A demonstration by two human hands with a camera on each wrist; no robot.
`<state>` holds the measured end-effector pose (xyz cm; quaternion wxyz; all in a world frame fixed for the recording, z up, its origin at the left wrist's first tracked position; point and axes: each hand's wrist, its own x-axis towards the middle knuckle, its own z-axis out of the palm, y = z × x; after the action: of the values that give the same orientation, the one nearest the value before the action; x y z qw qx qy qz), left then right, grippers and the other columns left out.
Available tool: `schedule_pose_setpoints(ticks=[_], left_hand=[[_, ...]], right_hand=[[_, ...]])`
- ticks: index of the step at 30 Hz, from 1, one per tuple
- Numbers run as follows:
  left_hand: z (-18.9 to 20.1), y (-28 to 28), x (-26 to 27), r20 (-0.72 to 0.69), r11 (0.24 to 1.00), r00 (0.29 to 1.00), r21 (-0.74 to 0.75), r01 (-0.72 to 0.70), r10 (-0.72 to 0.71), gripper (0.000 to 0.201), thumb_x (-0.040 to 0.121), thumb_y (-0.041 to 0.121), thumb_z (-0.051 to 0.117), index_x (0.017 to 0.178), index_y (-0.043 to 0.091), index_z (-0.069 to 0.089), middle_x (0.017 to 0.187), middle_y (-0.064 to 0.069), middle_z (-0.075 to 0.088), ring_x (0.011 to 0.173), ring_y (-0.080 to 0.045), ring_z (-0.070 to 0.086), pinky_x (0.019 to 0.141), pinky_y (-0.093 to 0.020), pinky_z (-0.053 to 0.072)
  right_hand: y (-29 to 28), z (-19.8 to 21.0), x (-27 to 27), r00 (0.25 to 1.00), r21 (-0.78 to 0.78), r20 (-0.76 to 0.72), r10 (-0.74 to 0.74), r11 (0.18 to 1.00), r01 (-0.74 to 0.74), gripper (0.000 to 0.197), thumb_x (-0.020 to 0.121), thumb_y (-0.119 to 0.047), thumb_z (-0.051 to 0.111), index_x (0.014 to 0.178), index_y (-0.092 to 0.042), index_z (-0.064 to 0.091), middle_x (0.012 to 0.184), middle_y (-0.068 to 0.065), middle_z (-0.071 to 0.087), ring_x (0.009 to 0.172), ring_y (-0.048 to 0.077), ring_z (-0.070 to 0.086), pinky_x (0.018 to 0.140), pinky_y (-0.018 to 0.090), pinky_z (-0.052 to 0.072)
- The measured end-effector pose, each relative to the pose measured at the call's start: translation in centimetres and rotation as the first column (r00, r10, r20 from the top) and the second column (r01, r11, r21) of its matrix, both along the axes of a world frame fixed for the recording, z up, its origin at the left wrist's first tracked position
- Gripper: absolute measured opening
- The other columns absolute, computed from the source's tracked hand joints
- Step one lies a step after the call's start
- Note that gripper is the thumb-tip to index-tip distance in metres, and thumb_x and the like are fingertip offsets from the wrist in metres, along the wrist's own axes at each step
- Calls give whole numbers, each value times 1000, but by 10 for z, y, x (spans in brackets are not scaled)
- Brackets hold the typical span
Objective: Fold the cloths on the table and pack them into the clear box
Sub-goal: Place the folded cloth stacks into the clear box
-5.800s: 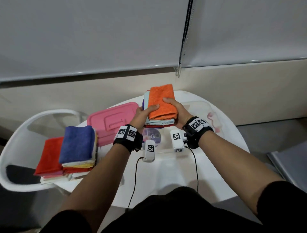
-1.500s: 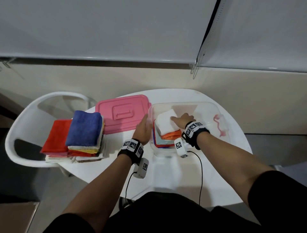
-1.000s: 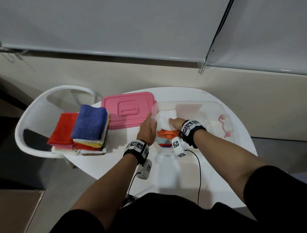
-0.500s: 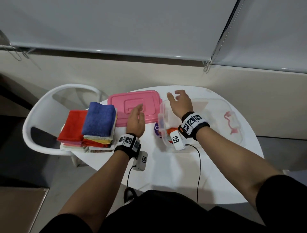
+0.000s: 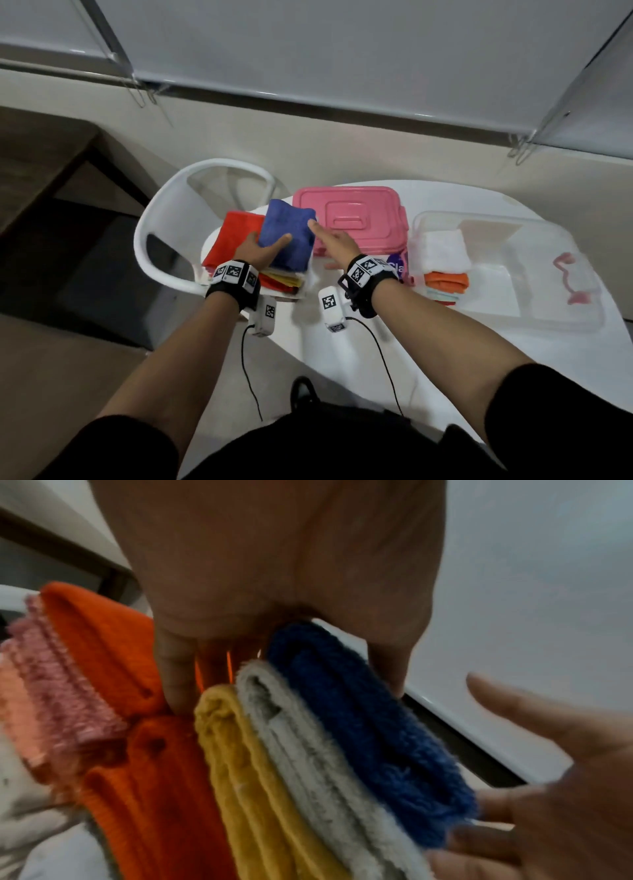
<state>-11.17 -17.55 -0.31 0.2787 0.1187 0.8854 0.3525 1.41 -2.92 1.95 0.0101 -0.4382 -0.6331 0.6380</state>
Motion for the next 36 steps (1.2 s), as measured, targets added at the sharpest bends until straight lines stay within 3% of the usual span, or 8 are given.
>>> schedule_pose_setpoints(ticks=[5, 10, 14, 17, 23, 26, 31, 36], left_hand=[[0, -1, -11, 50, 993, 995, -75, 91, -87, 60, 77, 67, 66, 107, 15, 65, 99, -4, 67, 87, -24, 61, 75, -29, 44], [-5, 6, -19, 187, 998, 982, -51, 35, -24, 63, 73, 67, 70, 106, 15, 62, 101, -4, 65, 92, -25, 62, 81, -30, 47], [-11, 15, -23, 312, 999, 949, -17, -33, 37, 95, 51, 76, 76, 122, 14, 60, 113, -5, 67, 100, -26, 64, 94, -39, 51], [-13, 22, -24, 363, 994, 929, 55, -99, 73, 89, 52, 65, 83, 123, 17, 59, 114, -3, 67, 98, -23, 65, 93, -40, 52], [-14, 30, -21, 505, 980, 857, 97, -173, 101, 102, 30, 62, 92, 117, 19, 62, 107, -3, 73, 94, -25, 70, 86, -42, 57], [-27, 37, -22, 519, 976, 847, 97, -194, 117, 116, 21, 63, 93, 123, 19, 59, 107, 0, 72, 94, -26, 71, 85, -42, 57], [-24, 40, -13, 524, 962, 841, 135, -236, 133, 142, 24, 55, 96, 144, 16, 31, 128, -4, 60, 106, -26, 64, 93, -43, 54], [-35, 38, -5, 614, 949, 788, 225, -221, 38, 102, 37, 41, 99, 125, 13, 56, 115, -7, 71, 97, -25, 72, 87, -43, 57]], right_hand=[[-26, -56, -26, 999, -198, 31, -25, 980, 30, 98, 42, -92, 66, 105, -18, 68, 104, 6, 73, 94, 26, 70, 94, 46, 55], [-15, -132, -52, 996, -375, -11, -86, 924, 76, 110, 41, -82, 80, 126, -13, 63, 112, 8, 73, 103, 28, 70, 98, 44, 52], [-31, -72, -41, 985, -530, -94, -148, 844, 76, 89, 65, -63, 82, 131, -8, 57, 122, 17, 68, 113, 33, 65, 105, 49, 46], [-31, -56, -37, 962, -612, -186, -203, 789, 48, 69, 83, -53, 71, 133, -8, 57, 124, 18, 66, 116, 32, 64, 108, 49, 44], [-25, -62, -30, 939, -648, -164, -302, 750, 128, 62, 84, -39, 71, 131, -1, 58, 126, 24, 63, 115, 38, 62, 106, 51, 45], [-21, -63, -25, 929, -643, -177, -326, 753, 142, 40, 92, -33, 60, 116, -1, 67, 104, 19, 72, 90, 30, 71, 87, 38, 57], [-20, -70, -21, 907, -612, -208, -367, 772, 172, 35, 92, -28, 55, 113, -1, 66, 105, 20, 69, 86, 30, 69, 83, 37, 54], [-21, -72, -9, 889, -633, -219, -403, 752, 186, 28, 90, -24, 59, 104, -1, 68, 99, 20, 70, 85, 32, 68, 91, 43, 52]])
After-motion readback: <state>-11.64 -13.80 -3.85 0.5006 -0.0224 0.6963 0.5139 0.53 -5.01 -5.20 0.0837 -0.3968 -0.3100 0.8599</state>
